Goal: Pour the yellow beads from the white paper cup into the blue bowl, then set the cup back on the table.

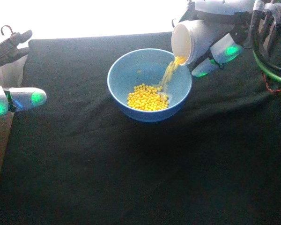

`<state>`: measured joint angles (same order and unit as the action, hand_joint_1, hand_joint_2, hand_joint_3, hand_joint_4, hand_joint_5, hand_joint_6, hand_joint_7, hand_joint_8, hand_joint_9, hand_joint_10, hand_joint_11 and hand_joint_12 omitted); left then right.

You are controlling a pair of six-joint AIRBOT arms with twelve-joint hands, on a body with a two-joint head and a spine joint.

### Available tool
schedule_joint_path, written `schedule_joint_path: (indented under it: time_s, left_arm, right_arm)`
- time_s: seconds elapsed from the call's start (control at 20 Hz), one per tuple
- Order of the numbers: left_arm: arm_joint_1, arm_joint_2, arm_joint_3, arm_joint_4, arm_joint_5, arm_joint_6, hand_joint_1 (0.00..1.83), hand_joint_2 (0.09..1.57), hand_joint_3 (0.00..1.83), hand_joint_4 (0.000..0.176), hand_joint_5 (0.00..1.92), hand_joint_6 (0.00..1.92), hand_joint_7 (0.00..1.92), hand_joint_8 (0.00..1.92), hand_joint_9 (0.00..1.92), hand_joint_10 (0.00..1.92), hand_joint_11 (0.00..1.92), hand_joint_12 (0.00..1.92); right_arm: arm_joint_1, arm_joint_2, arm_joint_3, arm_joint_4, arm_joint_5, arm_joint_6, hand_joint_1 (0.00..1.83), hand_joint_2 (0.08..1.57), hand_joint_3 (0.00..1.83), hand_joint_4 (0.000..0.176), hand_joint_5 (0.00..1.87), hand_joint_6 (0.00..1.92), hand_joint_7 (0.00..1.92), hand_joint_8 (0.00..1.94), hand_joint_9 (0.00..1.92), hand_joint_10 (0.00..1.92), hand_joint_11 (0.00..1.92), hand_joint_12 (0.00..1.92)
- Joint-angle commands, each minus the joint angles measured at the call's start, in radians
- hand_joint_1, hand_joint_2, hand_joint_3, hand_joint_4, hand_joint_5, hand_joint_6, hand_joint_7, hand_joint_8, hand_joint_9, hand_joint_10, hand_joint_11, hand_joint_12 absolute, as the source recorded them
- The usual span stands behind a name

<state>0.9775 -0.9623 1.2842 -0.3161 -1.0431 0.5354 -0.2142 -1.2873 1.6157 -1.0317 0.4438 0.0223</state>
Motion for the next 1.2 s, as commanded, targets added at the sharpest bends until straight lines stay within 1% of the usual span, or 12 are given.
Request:
schedule_joint_path:
  time_s: [0.0,0.25,0.4,0.55,0.6,0.65,0.7,0.8,0.9,0.95,1.0,1.15]
  left_arm:
    - [-0.011,0.003,0.008,-0.018,-0.118,-0.005,0.61,0.84,0.00,0.150,0.09,0.00,0.28,0.00,0.25,0.00,0.00,0.59]
    - [-0.015,0.003,0.008,-0.018,-0.120,-0.005,0.59,0.84,0.00,0.154,0.09,0.00,0.29,0.00,0.25,0.00,0.00,0.60]
    - [-0.015,0.003,0.007,-0.018,-0.122,-0.005,0.57,0.84,0.00,0.130,0.09,0.00,0.29,0.00,0.26,0.00,0.00,0.62]
    - [-0.015,0.002,0.005,-0.017,-0.117,-0.005,0.59,0.83,0.00,0.146,0.10,0.00,0.29,0.00,0.26,0.00,0.00,0.62]
    - [-0.015,0.002,0.005,-0.017,-0.117,-0.005,0.59,0.83,0.00,0.133,0.10,0.00,0.29,0.00,0.26,0.00,0.00,0.61]
    - [-0.015,0.002,0.004,-0.017,-0.119,-0.005,0.59,0.83,0.00,0.129,0.09,0.00,0.28,0.00,0.27,0.00,0.00,0.61]
    - [-0.015,0.002,0.003,-0.017,-0.119,-0.005,0.59,0.83,0.00,0.132,0.09,0.00,0.28,0.00,0.27,0.00,0.00,0.61]
    - [-0.013,0.002,0.001,-0.017,-0.117,-0.005,0.60,0.84,0.00,0.160,0.10,0.00,0.30,0.00,0.25,0.00,0.00,0.63]
    - [-0.009,0.002,-0.001,-0.018,-0.119,-0.006,0.62,0.84,0.00,0.154,0.11,0.00,0.31,0.00,0.22,0.00,0.00,0.58]
    - [-0.009,0.002,-0.002,-0.018,-0.119,-0.006,0.61,0.83,0.00,0.159,0.12,0.00,0.31,0.00,0.23,0.00,0.00,0.62]
    - [-0.008,0.002,-0.002,-0.018,-0.118,-0.006,0.61,0.83,0.00,0.166,0.12,0.00,0.30,0.00,0.23,0.00,0.00,0.59]
    - [-0.004,0.001,-0.003,-0.019,-0.119,-0.006,0.63,0.83,0.00,0.156,0.12,0.00,0.30,0.00,0.23,0.00,0.00,0.56]
  right_arm:
    - [0.022,0.004,-0.003,0.035,0.052,0.001,1.26,1.08,0.00,0.000,0.94,0.97,1.25,0.60,1.41,0.01,0.68,1.11]
    - [0.022,0.000,-0.003,0.031,0.051,0.001,1.26,1.08,0.00,0.000,0.91,1.01,1.23,0.64,1.38,0.00,0.68,1.00]
    - [0.022,0.000,-0.004,0.084,0.052,0.000,1.26,1.08,0.00,0.000,0.92,1.00,1.24,0.62,1.37,0.00,0.58,1.05]
    - [0.022,0.023,0.001,0.197,0.090,0.000,1.25,1.09,0.00,0.000,0.90,1.04,1.20,0.68,1.39,0.01,0.77,1.09]
    - [0.022,0.031,0.005,0.239,0.116,0.000,1.25,1.09,0.00,0.000,0.92,1.03,1.22,0.63,1.40,0.01,0.84,1.03]
    - [0.022,0.055,0.006,0.298,0.155,0.000,1.16,1.14,0.00,0.000,0.92,1.06,1.22,0.27,1.37,0.00,0.92,0.95]
    - [0.022,0.064,0.005,0.314,0.164,0.000,1.14,1.15,0.00,0.000,0.91,1.07,1.27,0.10,1.37,0.00,1.01,0.86]
    - [0.015,0.077,0.008,0.368,0.189,0.000,1.14,1.16,0.00,0.000,0.91,1.08,1.28,0.02,1.35,0.00,1.04,0.81]
    - [-0.029,0.083,0.015,0.468,0.249,0.000,1.12,1.18,0.00,0.000,0.85,1.16,1.25,0.00,1.30,0.00,0.98,0.78]
    - [-0.051,0.087,0.020,0.515,0.270,0.000,1.21,1.12,0.00,0.000,0.89,1.09,1.17,0.60,1.30,0.00,0.97,0.79]
    - [-0.084,0.089,0.029,0.586,0.309,0.000,1.23,1.12,0.00,0.000,0.87,1.09,1.11,0.83,1.30,0.00,0.95,0.81]
    - [-0.179,0.087,0.047,0.773,0.406,0.000,1.25,1.12,0.00,0.000,0.85,1.06,1.13,0.86,1.27,0.01,0.85,0.82]
